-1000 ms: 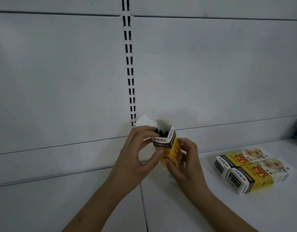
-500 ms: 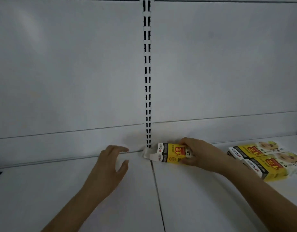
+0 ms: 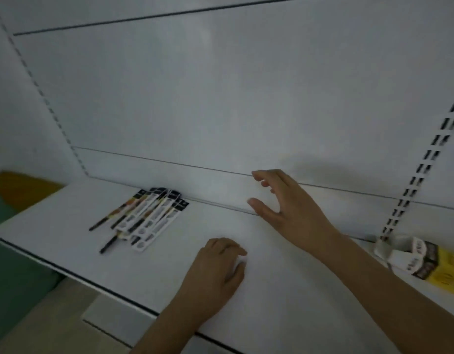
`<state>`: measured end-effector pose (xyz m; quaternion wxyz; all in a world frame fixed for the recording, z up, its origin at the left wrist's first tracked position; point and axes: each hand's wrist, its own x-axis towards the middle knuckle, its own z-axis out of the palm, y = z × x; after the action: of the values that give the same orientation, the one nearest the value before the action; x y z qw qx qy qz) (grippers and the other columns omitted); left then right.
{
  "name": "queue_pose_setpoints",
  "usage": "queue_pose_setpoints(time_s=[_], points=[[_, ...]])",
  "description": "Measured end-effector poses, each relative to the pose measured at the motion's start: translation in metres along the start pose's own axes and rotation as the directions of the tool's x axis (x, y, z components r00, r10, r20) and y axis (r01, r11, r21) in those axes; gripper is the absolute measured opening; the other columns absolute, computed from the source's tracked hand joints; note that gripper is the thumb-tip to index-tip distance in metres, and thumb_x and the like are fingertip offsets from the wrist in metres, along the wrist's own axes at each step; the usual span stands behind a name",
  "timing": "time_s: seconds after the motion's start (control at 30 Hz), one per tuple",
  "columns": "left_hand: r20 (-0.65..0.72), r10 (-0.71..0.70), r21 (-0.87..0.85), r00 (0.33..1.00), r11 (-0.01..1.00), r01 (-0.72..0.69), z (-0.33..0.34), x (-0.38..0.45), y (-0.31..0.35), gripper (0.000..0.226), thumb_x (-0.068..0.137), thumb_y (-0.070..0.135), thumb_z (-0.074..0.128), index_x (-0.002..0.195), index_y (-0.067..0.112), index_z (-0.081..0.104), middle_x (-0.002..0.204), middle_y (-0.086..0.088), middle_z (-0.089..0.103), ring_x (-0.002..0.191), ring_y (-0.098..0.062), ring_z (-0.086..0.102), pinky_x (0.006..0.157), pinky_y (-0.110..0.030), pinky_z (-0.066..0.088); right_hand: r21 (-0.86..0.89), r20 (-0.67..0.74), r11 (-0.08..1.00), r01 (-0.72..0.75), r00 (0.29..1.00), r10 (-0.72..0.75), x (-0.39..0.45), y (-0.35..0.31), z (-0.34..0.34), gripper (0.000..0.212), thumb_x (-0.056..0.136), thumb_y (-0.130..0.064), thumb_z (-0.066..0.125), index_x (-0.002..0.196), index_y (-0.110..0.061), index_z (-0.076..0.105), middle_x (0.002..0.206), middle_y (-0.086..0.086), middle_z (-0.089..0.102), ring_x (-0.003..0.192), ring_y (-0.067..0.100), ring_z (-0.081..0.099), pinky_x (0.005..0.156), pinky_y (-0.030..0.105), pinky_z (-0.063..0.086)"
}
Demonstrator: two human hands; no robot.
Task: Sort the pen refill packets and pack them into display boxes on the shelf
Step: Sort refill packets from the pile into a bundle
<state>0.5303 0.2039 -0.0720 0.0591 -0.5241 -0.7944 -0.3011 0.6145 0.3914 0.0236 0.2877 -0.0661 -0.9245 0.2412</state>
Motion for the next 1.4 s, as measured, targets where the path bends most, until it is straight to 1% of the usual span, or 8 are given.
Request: queue_pose_setpoints(time_s=[0.2, 0.3, 0.43, 0.57, 0.67, 0.9, 1.17, 1.4], points=[[-0.046, -0.127, 0.019, 0.991, 0.992, 0.128, -0.071, -0.037, -0.088, 0.027, 0.092, 0.033, 0.047, 0.102, 0.026, 0.070, 0.102, 0.009, 0.067, 0.096, -0.009, 0.058, 0.085, -0.021, 0.045, 0.166, 0.118, 0.986, -0.036, 0.993, 0.017, 0.060, -0.064, 0.124, 0.042, 0.095, -0.041, 0.055, 0.135, -0.028, 0.048, 0.125, -0.014, 0.046, 0.109, 0.000, 0.051, 0.091, 0.016, 0.046], [-0.199, -0.212, 0.015, 0.957, 0.975, 0.220, -0.109, -0.050, -0.138, 0.020, 0.090, 0.029, 0.052, 0.096, 0.027, 0.072, 0.093, 0.011, 0.069, 0.087, -0.006, 0.058, 0.078, -0.014, 0.037, 0.047, 0.279, 0.996, -0.078, 0.958, 0.062, 0.077, -0.082, 0.191, 0.053, 0.095, -0.045, 0.053, 0.143, -0.026, 0.043, 0.137, -0.002, 0.042, 0.124, 0.014, 0.047, 0.103, 0.026, 0.040], [-0.336, -0.346, 0.013, 0.876, 0.928, 0.372, -0.141, -0.051, -0.211, 0.027, 0.088, 0.031, 0.061, 0.112, 0.022, 0.068, 0.108, 0.003, 0.060, 0.100, -0.014, 0.051, 0.085, -0.028, 0.046, -0.180, 0.378, 0.972, -0.151, 0.902, 0.210, 0.095, -0.105, 0.244, 0.062, 0.095, -0.056, 0.044, 0.151, -0.031, 0.030, 0.157, 0.001, 0.025, 0.142, 0.025, 0.024, 0.114, 0.037, 0.025], [-0.141, -0.470, 0.070, 0.871, 0.873, 0.483, -0.151, -0.033, -0.254, 0.068, 0.086, 0.066, 0.044, 0.137, 0.022, 0.051, 0.133, -0.001, 0.050, 0.122, -0.022, 0.041, 0.099, -0.035, 0.038, -0.339, 0.337, 0.938, -0.077, 0.921, 0.198, 0.098, -0.116, 0.270, 0.072, 0.087, -0.074, 0.015, 0.152, -0.042, 0.019, 0.163, -0.003, 0.008, 0.147, 0.025, 0.012, 0.115, 0.043, 0.020], [-0.007, -0.448, 0.083, 0.894, 0.891, 0.447, -0.147, -0.018, -0.264, 0.061, 0.089, 0.068, 0.043, 0.134, 0.028, 0.050, 0.133, 0.005, 0.046, 0.125, -0.020, 0.037, 0.095, -0.030, 0.026, -0.356, 0.295, 0.933, -0.044, 0.942, 0.157, 0.097, -0.117, 0.279, 0.078, 0.084, -0.072, -0.001, 0.150, -0.041, 0.027, 0.160, -0.009, 0.022, 0.144, 0.019, 0.021, 0.111, 0.038, 0.023], [0.136, -0.481, 0.054, 0.866, 0.876, 0.478, -0.144, 0.013, -0.263, 0.056, 0.080, 0.056, 0.067, 0.120, 0.019, 0.054, 0.122, -0.004, 0.049, 0.115, -0.023, 0.046, 0.093, -0.031, 0.041, -0.239, 0.170, 0.960, -0.147, 0.967, 0.190, 0.099, -0.102, 0.282, 0.046, 0.098, -0.038, 0.035, 0.136, -0.020, 0.055, 0.143, -0.004, 0.051, 0.124, 0.019, 0.047, 0.100, 0.032, 0.037], [0.360, -0.512, -0.025, 0.780, 0.830, 0.557, -0.162, 0.036, -0.248, 0.024, 0.080, 0.022, 0.074, 0.067, 0.015, 0.055, 0.065, 0.002, 0.054, 0.055, -0.009, 0.051, 0.045, -0.021, 0.040, -0.182, 0.160, 0.966, -0.183, 0.964, 0.213, 0.101, -0.097, 0.280, 0.049, 0.092, -0.038, 0.040, 0.135, -0.020, 0.055, 0.142, -0.005, 0.050, 0.127, 0.019, 0.043, 0.105, 0.028, 0.031], [0.359, -0.511, -0.200, 0.781, 0.775, 0.599, -0.167, 0.031, -0.253, 0.014, 0.088, 0.021, 0.066, 0.076, 0.014, 0.062, 0.073, -0.003, 0.062, 0.057, -0.010, 0.055, 0.046, -0.017, 0.042, -0.129, 0.141, 0.974, -0.186, 0.969, 0.204, 0.103, -0.094, 0.278, 0.040, 0.098, -0.033, 0.048, 0.136, -0.021, 0.053, 0.141, -0.004, 0.049, 0.126, 0.017, 0.042, 0.103, 0.021, 0.024]])
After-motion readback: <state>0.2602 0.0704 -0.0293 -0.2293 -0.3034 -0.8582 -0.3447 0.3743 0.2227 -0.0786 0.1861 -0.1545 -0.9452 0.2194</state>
